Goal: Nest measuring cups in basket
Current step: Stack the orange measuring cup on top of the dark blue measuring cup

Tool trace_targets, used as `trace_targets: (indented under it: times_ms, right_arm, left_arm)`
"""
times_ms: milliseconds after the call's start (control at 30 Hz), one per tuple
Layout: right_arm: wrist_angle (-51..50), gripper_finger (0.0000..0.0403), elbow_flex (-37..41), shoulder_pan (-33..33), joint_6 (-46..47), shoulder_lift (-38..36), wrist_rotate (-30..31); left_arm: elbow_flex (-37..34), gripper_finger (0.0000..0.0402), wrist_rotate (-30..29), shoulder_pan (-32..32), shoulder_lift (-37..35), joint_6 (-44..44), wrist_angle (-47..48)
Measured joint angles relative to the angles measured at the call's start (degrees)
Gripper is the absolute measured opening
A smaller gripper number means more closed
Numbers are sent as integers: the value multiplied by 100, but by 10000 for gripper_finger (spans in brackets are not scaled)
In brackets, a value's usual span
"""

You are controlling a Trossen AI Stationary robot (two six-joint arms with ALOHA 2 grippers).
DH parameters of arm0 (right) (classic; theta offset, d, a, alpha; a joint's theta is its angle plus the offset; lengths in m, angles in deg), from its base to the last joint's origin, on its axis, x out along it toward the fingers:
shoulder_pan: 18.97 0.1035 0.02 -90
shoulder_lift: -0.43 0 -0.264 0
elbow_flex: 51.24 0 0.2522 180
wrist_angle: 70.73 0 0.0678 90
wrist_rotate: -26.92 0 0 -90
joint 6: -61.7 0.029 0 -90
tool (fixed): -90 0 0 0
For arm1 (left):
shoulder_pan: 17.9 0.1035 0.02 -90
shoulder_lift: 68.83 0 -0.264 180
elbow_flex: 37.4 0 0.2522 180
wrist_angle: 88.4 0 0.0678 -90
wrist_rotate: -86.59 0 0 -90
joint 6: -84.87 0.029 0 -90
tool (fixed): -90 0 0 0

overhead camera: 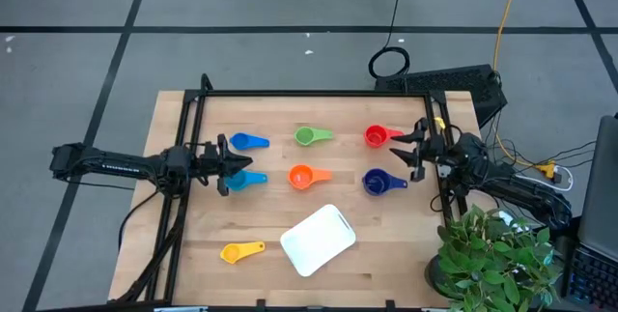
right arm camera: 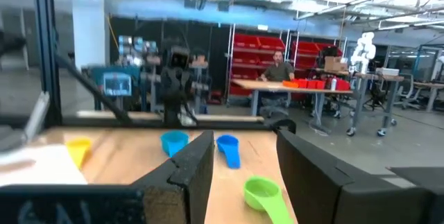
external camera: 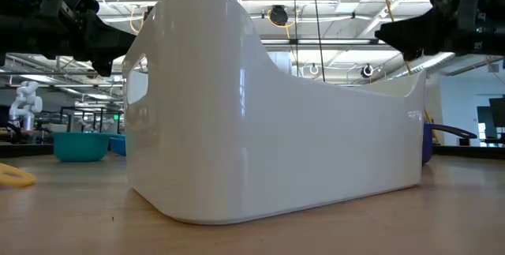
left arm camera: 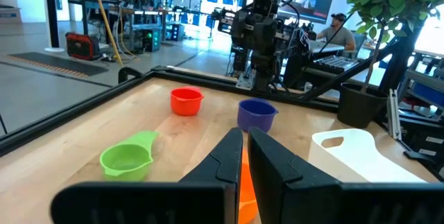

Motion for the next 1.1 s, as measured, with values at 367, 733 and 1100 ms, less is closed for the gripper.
trace_targets:
  times_ms: [367, 733, 1100]
  right_arm:
    - [873, 153, 0, 2, 398, -2, 0]
    - [864, 153, 0, 0, 398, 0, 2]
    - [864, 153, 0, 2, 1056, 0, 4]
  left_arm:
    - [-2, 28, 0, -2, 0, 27, -187]
    - [0, 28, -11, 5, 0, -8, -177]
    - [1378, 32, -206, 5, 113, 44, 1808]
